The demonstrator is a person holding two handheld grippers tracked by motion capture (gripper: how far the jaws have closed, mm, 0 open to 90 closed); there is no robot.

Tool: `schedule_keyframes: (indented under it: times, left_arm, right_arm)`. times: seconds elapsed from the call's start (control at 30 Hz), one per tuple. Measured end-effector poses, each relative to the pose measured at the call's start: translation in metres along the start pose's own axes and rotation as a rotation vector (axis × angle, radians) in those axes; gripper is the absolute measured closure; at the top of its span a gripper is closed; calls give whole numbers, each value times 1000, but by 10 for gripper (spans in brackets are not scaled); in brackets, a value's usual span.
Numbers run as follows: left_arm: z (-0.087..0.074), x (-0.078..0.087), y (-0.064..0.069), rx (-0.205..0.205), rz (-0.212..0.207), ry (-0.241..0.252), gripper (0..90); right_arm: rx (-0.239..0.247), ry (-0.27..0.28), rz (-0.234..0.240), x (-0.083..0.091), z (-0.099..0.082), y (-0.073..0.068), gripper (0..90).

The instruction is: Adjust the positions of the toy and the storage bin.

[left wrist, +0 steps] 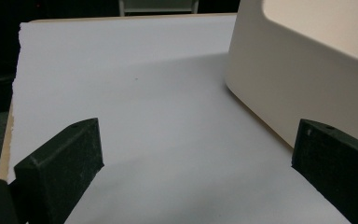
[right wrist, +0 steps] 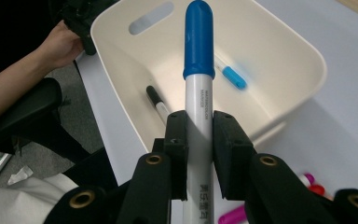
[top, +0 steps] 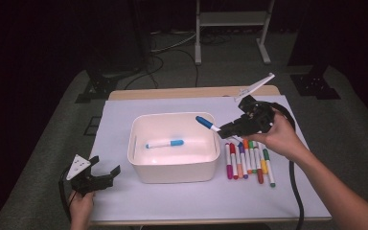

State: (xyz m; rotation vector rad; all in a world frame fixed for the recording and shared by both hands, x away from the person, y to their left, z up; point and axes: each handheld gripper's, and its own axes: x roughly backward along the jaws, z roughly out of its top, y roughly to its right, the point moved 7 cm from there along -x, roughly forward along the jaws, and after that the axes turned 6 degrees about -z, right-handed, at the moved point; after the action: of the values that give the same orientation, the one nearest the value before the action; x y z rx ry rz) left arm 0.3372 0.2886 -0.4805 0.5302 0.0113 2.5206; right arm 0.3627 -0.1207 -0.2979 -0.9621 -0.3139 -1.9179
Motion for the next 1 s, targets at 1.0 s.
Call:
schedule_keyframes:
  times: [1.0]
  left_arm:
    - [0,0,-1,6,-4,-1,6]
  right_arm:
    - [128,-121,178,-90,52,-51,757]
